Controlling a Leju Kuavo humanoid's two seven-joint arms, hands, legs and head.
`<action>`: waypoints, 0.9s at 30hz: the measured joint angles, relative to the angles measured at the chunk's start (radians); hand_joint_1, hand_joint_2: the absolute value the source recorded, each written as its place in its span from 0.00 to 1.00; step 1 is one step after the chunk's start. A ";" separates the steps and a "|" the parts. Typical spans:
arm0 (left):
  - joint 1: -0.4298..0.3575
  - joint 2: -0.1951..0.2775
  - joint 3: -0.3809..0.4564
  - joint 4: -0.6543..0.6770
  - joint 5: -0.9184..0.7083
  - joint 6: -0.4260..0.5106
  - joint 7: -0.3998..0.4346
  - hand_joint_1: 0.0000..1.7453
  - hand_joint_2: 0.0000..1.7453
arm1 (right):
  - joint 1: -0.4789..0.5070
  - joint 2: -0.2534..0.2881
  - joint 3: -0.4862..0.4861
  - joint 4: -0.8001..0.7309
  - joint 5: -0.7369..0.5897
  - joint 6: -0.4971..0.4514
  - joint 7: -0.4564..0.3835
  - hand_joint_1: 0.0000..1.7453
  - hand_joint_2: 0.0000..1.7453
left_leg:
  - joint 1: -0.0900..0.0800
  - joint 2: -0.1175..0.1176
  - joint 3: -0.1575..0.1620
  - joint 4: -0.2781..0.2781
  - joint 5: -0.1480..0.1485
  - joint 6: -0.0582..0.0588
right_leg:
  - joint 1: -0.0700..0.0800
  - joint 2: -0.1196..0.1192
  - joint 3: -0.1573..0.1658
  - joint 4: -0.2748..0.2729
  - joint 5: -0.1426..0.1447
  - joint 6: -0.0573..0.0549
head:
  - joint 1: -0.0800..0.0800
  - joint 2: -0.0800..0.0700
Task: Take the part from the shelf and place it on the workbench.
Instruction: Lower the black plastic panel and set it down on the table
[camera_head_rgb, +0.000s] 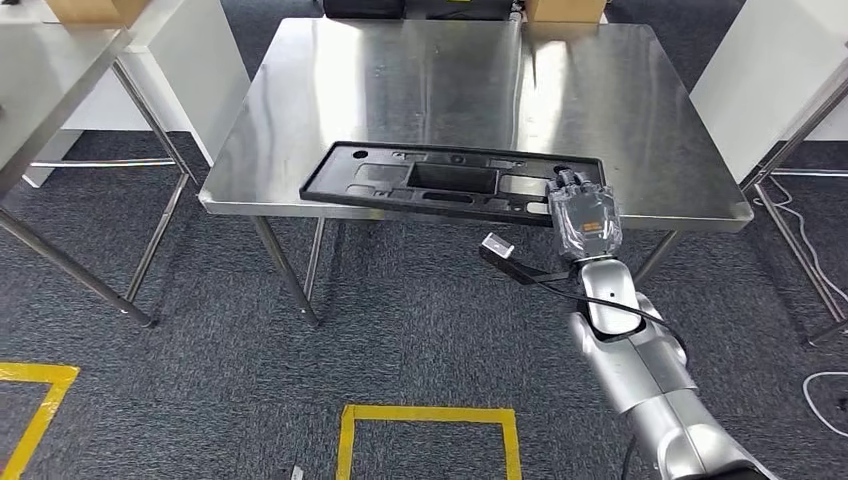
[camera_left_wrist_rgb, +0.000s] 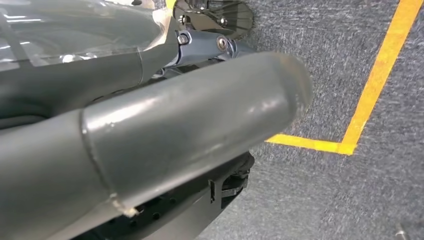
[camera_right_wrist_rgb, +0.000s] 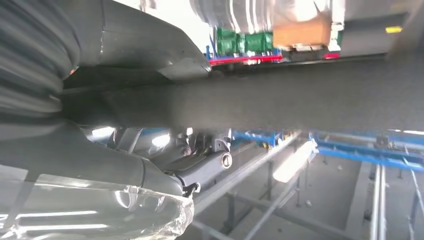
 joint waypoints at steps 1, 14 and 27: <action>0.000 0.000 0.000 0.000 0.000 0.000 0.000 0.00 0.00 | 0.000 0.000 0.000 0.000 0.000 0.000 0.000 1.00 1.00 | 0.002 0.001 0.003 0.000 -0.006 -0.005 | 0.003 0.004 0.002 0.001 -0.007 -0.014 | -0.003 0.000; -0.004 0.004 0.009 -0.001 0.000 0.000 0.000 0.00 0.00 | 0.005 0.001 0.001 -0.004 0.000 -0.001 -0.003 1.00 1.00 | -0.005 0.003 -0.121 0.073 0.100 0.021 | 0.022 0.019 0.120 -0.007 -0.108 -0.061 | -0.009 0.000; 0.008 -0.002 0.011 -0.002 0.001 0.004 0.000 0.00 0.00 | 0.017 0.001 0.004 -0.005 0.000 -0.001 -0.001 1.00 1.00 | 0.006 -0.008 0.044 -0.037 0.006 0.029 | 0.001 0.007 -0.057 0.131 -0.096 0.006 | -0.012 0.000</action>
